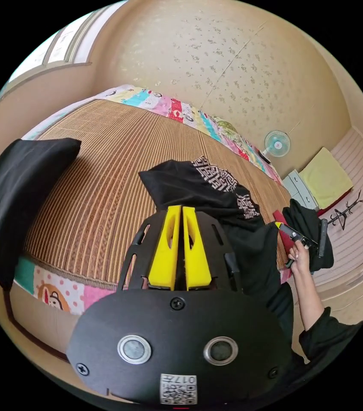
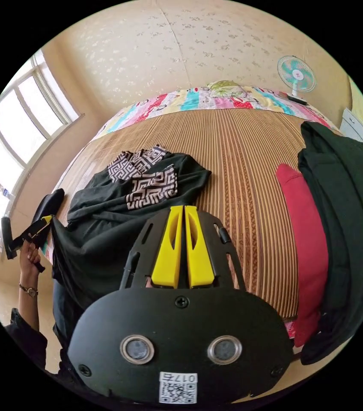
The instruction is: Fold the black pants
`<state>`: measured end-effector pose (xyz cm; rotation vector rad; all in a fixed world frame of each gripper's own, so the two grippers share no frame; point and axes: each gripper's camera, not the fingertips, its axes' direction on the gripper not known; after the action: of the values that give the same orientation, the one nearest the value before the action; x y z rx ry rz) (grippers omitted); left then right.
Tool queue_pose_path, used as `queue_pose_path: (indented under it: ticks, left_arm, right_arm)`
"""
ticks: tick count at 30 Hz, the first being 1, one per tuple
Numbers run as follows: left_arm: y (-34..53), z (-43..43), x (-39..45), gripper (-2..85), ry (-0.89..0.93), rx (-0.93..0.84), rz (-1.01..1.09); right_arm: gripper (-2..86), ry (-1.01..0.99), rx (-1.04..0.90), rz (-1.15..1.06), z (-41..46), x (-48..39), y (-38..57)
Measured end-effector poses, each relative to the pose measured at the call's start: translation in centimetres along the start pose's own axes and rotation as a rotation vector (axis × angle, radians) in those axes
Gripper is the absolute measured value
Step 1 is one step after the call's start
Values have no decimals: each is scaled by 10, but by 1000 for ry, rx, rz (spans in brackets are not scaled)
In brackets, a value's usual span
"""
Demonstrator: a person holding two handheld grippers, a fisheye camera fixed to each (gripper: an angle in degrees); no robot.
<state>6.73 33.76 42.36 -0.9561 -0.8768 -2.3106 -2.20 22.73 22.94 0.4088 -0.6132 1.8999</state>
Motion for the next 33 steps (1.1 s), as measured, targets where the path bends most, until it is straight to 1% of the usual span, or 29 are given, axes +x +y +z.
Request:
queue_pose_path:
  ticks: [1,2,3,4,5,7,9,11,13,16,18,19,21,22,23,24,25,26,28,29,30,33]
  left_arm:
    - [-9,2,-9,22,17,-12,18]
    - [-15,6,-21,55,55,-69,4]
    - [-16,8,-29,81,76,-102,-15]
    - [-10,4,-42,125,102,-135,-50]
    - [4,-8,-52,161,111,-124,-63]
    - [33,-32,-59,158,131,-93,-41]
    - [65,-56,-58,144,141,-87,-14]
    - [102,-75,-50,140,78,-133,-8]
    - [120,-80,-41,139,49,-183,13]
    - [131,-84,-30,135,17,-200,49]
    - [129,-86,-32,118,-19,-216,37]
    - [126,-92,-37,89,-22,-218,21]
    - [123,-109,-46,52,40,-187,14]
    - [122,-124,-55,40,126,-160,5]
    - [122,-139,-67,39,248,-132,0]
    - [122,-146,-74,39,314,-126,-5]
    - [123,-156,-91,38,446,-120,-36]
    - [126,-168,-108,38,536,-96,-88]
    - [134,-184,-128,37,603,-54,-145]
    - [137,-193,-137,37,615,-48,-163]
    - [138,-198,-141,37,611,-51,-169]
    - [140,-220,-149,37,611,-46,-170]
  right_arm:
    - [24,-6,10,-9,1,1,-3]
    - [32,-34,-1,-28,3,3,-9]
    - [42,-64,-41,-26,5,7,-11]
    - [50,-80,-53,-27,3,9,-9]
    - [65,-98,-44,-37,-4,13,1]
    - [73,-102,-17,-71,-20,18,26]
    - [74,-108,-40,-90,-33,30,67]
    - [73,-131,-63,-68,-40,43,96]
    - [72,-160,-72,-37,-46,54,121]
    - [71,-194,-93,3,-52,66,148]
    - [72,-182,-118,20,-51,70,160]
    - [72,-182,-119,24,-51,70,162]
    - [75,-206,-130,36,-53,76,171]
    - [76,-215,-132,44,-53,78,173]
    - [79,-240,-132,58,-55,82,179]
    - [83,-271,-127,63,-56,87,185]
    - [84,-287,-123,67,-57,89,188]
    - [87,-319,-123,88,-55,95,195]
    - [91,-392,-147,139,-46,106,205]
    - [90,-450,-165,173,-38,113,211]
    - [86,-494,-142,195,-34,119,219]
    - [40,-585,-89,223,-34,132,236]
